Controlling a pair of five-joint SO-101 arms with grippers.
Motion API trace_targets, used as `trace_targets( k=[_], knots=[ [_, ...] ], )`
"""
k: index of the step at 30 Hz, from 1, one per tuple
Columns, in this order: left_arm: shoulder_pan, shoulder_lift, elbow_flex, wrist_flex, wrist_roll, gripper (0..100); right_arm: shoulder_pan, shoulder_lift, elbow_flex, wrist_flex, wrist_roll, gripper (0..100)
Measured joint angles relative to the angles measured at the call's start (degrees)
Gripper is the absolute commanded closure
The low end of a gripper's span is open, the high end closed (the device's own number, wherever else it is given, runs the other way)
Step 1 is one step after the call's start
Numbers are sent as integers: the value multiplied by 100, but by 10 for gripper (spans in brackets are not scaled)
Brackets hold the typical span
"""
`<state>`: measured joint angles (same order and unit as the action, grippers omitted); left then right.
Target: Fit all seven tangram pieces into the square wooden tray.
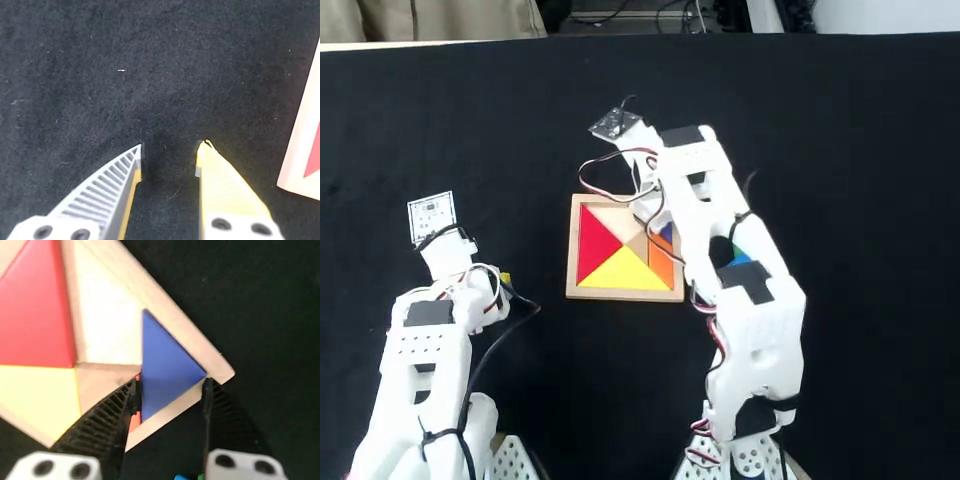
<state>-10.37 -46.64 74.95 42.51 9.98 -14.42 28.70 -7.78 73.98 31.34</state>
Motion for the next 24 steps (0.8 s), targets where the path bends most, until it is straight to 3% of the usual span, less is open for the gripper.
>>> trace_targets(
  k=[7,12,18,24],
  knots=[
    [0,0,0,0,0,812,-9,-580,756,-598,0,821],
    [0,-9,105,-176,0,812,114,-668,835,-1178,-334,994],
    [0,-9,105,-176,0,812,923,-879,835,-1257,-774,988],
    [0,-9,105,-176,0,812,1503,-1776,1081,-563,-844,988]
  ],
)
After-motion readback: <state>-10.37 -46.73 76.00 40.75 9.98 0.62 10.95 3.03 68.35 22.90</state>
